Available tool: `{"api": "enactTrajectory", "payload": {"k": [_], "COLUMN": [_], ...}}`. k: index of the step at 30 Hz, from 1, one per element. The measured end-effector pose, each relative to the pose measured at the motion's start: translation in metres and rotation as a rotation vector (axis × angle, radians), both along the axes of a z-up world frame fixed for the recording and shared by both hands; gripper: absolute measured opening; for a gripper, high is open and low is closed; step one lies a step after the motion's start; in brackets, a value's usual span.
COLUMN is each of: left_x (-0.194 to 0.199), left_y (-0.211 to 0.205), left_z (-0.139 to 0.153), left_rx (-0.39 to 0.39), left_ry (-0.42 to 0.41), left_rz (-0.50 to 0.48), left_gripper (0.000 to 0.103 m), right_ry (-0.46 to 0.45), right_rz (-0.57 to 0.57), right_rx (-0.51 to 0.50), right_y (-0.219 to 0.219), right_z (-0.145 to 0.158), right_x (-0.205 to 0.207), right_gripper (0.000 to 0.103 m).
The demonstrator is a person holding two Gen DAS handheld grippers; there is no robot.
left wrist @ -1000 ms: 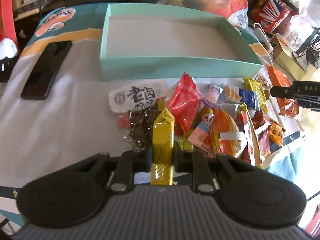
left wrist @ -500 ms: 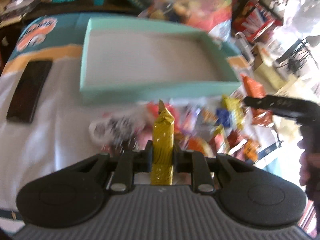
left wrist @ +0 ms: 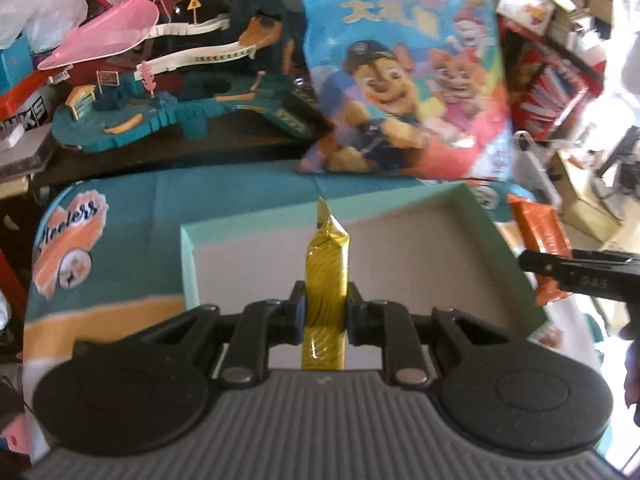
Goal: Organize snacks
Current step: 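Place the orange bar in the tray with the right gripper while the left places the yellow pack, then grasp the yellow bar with the right gripper while the left grasps the purple stick snack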
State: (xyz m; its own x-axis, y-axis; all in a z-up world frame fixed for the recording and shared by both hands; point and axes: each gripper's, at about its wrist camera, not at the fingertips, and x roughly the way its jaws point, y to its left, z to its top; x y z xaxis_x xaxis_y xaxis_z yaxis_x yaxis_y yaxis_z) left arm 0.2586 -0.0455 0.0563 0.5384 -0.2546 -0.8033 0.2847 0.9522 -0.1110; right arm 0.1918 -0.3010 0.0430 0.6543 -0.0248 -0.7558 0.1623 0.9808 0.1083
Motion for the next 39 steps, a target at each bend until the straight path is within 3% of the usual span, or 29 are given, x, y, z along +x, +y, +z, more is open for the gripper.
{"api": "enactTrajectory", "payload": {"k": [7,14,16,17,18,20,23,30,39], "left_x": [0.059,0.081,0.083,0.084,0.085,0.082,0.079,0.060,0.006], "left_y": [0.011,0.025,0.025,0.026,0.026,0.027,0.023,0.018,0.012], "left_z": [-0.057,-0.085,-0.089,-0.090,-0.090,-0.085,-0.079,-0.054,-0.015], "left_rx": [0.068,0.084,0.101,0.117,0.129,0.116,0.132,0.114,0.093], "left_ry": [0.070,0.098,0.090,0.078,0.068,0.035,0.008,-0.020,-0.070], "left_rz": [0.041,0.061,0.066,0.075,0.085,0.089,0.096,0.099,0.047], "left_gripper": [0.018,0.019,0.024,0.040,0.067,0.080,0.094,0.103,0.103], "right_ry": [0.051,0.096,0.096,0.095,0.096,0.077,0.057,0.045,-0.037], "right_rz": [0.040,0.066,0.073,0.072,0.068,0.054,0.055,0.030,0.008], "right_rx": [-0.028,-0.044,-0.048,-0.050,-0.044,-0.029,-0.031,-0.017,-0.013], "right_y": [-0.006,-0.006,-0.005,-0.005,-0.006,-0.005,-0.002,-0.003,-0.001], "right_z": [-0.033,-0.064,-0.069,-0.071,-0.073,-0.072,-0.068,-0.048,-0.009], "right_x": [0.063,0.103,0.109,0.111,0.113,0.112,0.108,0.084,0.021], "right_gripper": [0.052,0.053,0.056,0.064,0.081,0.102,0.103,0.103,0.103]}}
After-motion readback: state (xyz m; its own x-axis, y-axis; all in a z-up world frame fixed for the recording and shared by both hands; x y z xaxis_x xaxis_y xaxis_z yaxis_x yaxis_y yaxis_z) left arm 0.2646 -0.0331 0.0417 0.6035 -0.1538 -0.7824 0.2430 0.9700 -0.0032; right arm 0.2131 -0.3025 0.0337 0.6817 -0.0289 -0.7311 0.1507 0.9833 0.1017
